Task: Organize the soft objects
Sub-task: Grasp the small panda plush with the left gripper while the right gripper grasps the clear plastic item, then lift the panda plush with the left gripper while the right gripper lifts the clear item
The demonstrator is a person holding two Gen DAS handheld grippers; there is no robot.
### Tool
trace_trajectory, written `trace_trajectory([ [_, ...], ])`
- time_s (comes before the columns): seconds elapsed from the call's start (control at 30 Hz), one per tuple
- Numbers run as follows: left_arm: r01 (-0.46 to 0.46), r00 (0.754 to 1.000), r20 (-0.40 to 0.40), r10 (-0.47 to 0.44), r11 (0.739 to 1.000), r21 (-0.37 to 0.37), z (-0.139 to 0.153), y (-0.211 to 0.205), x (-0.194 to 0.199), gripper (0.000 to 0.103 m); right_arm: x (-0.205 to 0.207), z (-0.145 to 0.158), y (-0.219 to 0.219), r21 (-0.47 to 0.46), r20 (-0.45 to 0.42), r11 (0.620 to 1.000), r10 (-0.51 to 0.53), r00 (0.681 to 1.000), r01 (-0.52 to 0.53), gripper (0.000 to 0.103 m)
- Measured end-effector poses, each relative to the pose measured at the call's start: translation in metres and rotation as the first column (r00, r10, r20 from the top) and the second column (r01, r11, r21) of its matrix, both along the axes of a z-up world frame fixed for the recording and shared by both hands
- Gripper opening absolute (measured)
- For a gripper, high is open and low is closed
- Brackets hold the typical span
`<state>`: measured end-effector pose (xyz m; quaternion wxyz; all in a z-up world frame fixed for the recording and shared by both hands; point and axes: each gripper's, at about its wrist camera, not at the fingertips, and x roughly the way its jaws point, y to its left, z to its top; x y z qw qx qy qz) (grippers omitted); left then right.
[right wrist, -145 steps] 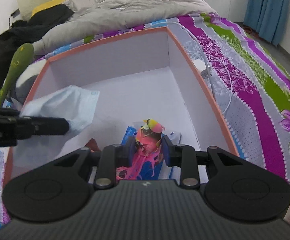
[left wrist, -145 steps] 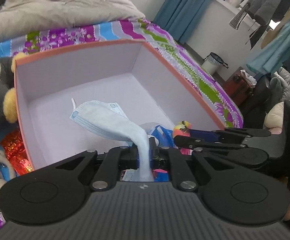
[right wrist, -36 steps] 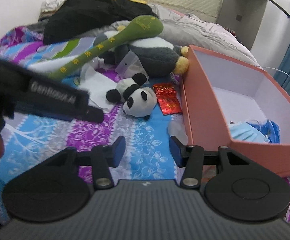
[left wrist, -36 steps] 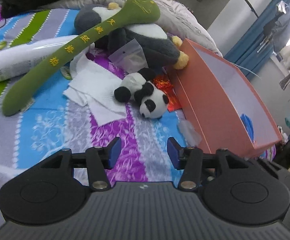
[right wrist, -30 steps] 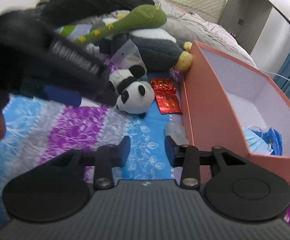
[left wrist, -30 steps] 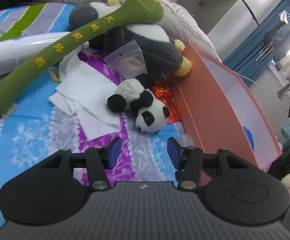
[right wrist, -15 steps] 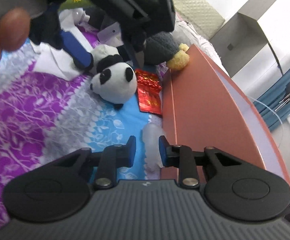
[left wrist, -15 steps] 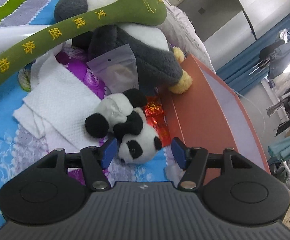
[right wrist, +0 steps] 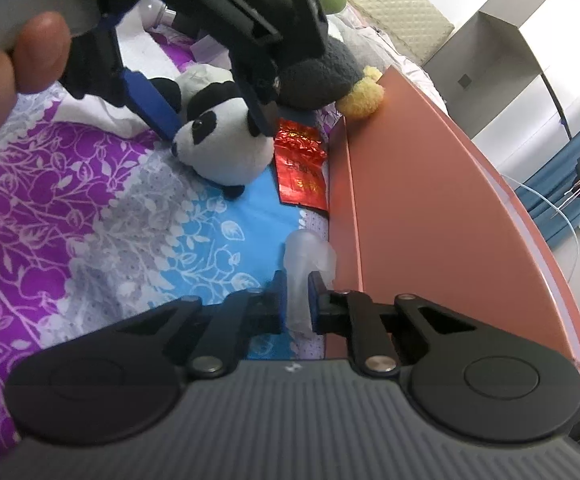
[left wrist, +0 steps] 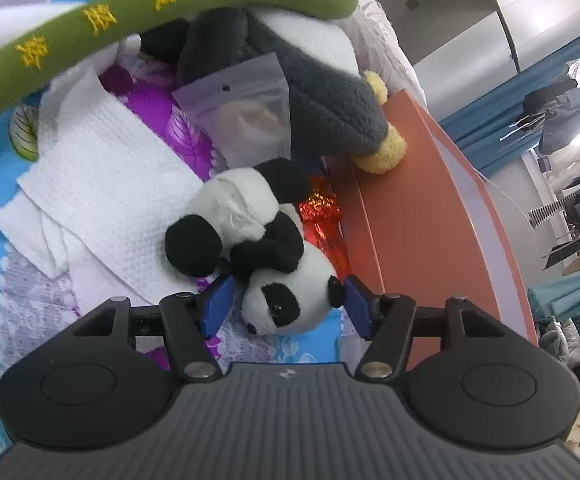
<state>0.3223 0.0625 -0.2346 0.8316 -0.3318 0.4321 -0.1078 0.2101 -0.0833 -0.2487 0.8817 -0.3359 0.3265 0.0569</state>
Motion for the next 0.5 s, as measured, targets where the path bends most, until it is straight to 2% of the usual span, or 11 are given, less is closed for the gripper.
trace_trajectory([
  [0.1,0.012,1.000,-0.002,-0.012,1.000,-0.004,-0.004,-0.004,0.003,0.058,0.000,0.003,-0.003,0.023,-0.007,1.000,-0.002,1.000,0.002,0.012],
  [0.2,0.006,1.000,0.006,-0.006,1.000,0.003,-0.004,-0.008,0.004,0.055,-0.002,0.009,-0.005,0.049,-0.010,0.999,0.001,1.000,0.000,0.011],
  [0.4,0.031,0.998,0.052,-0.033,0.998,0.046,0.018,-0.011,-0.012,0.054,-0.014,0.021,-0.005,0.093,-0.027,0.996,0.013,1.000,-0.010,0.010],
  [0.5,0.042,0.996,0.079,-0.050,0.994,0.100,0.033,-0.012,-0.026,0.054,-0.026,0.029,-0.005,0.114,-0.032,0.993,0.022,0.999,-0.018,0.010],
])
